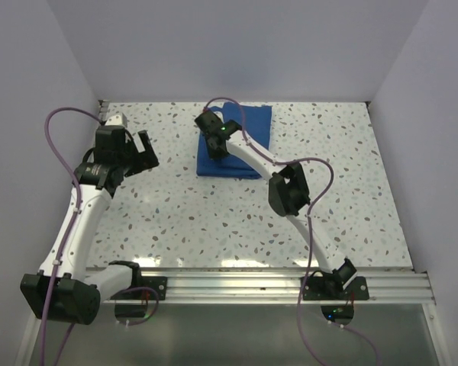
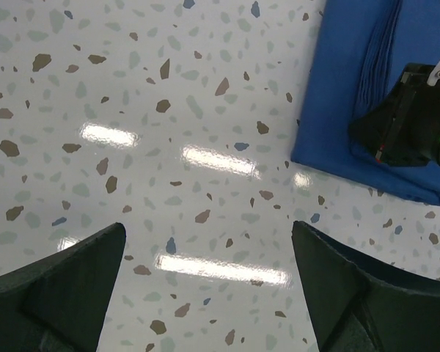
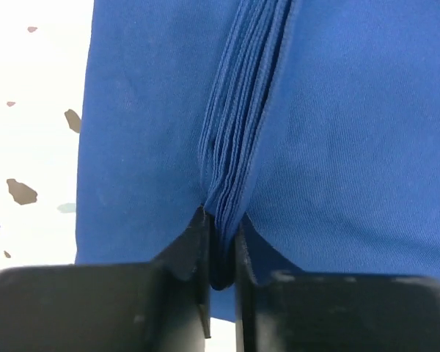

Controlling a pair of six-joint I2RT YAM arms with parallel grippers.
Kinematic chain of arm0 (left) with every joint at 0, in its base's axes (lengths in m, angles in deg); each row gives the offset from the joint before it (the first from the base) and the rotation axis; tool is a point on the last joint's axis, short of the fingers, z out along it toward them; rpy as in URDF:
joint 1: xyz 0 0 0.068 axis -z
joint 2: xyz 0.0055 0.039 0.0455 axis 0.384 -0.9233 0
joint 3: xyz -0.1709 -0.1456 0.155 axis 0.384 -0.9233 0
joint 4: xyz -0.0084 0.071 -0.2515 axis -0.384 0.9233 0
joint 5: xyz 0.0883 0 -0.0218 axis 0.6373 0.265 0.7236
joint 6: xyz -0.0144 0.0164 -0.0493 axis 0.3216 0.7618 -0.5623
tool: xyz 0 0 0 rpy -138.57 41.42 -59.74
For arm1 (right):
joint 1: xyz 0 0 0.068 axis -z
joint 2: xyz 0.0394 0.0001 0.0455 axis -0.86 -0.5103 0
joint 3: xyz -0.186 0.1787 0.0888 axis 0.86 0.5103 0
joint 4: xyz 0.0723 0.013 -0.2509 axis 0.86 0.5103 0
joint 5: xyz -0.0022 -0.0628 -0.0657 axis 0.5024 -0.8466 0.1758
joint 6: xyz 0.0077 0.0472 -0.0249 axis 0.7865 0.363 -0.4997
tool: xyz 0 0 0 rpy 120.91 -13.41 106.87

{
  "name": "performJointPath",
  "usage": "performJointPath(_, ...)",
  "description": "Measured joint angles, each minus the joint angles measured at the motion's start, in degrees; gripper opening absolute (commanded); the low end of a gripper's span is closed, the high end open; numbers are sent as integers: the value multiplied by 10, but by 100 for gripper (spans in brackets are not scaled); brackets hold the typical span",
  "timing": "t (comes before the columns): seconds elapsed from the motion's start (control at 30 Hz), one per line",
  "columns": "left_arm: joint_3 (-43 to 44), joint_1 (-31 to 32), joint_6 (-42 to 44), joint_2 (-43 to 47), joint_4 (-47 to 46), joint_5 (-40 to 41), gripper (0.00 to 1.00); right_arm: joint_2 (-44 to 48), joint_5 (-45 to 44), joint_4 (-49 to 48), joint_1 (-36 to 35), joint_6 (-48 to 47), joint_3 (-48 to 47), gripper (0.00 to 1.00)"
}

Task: Open and lay out the surgical kit
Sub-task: Open the surgical kit at the center of the board.

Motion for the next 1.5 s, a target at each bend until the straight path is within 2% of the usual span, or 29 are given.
performJointPath(0.2, 17, 0, -1, -22, -1, 1, 100, 24, -2, -3, 5, 6, 21, 0)
performJointPath(0.33, 58, 0, 0, -65, -4, 7, 100, 90, -7, -3, 21, 8, 63, 0)
performJointPath(0.5, 138, 39, 9, -140, -9, 34, 100, 254, -43, -10, 84, 10, 170, 0)
performJointPath(0.63, 212, 118, 14, -231, -27, 57, 100, 394, -91, -19, 161, 11, 296, 0)
performJointPath(0.67, 229, 140, 14, -259, -32, 61, 100, 424, -101, -17, 181, 13, 331, 10)
performJointPath(0.7, 241, 155, 14, -283, -37, 63, 100, 446, -112, -16, 197, 14, 363, 35)
performJointPath(0.77, 265, 198, 15, -347, -48, 73, 100, 481, -137, -21, 222, 23, 436, 98)
performJointPath(0.83, 289, 234, 16, -405, -50, 83, 100, 500, -171, -16, 240, 26, 502, 98)
performJointPath(1.0, 421, 327, 18, -588, -19, 122, 100, 503, -203, 17, 276, 38, 555, 98)
performJointPath(1.1, 480, 364, 19, -657, -14, 121, 98, 523, -203, 28, 284, 50, 576, 98)
performJointPath(1.13, 482, 369, 19, -664, -19, 109, 91, 536, -198, 31, 284, 54, 584, 98)
performJointPath(1.17, 482, 372, 17, -669, -21, 81, 89, 554, -194, 33, 283, 59, 595, 98)
performJointPath(1.27, 487, 360, 13, -672, -35, 25, 85, 611, -184, 37, 280, 71, 622, 98)
performJointPath(1.4, 546, 340, 13, -697, -47, 0, 77, 666, -179, 46, 280, 86, 643, 98)
performJointPath(1.5, 570, 336, 13, -713, -57, -10, 67, 679, -179, 52, 280, 96, 657, 98)
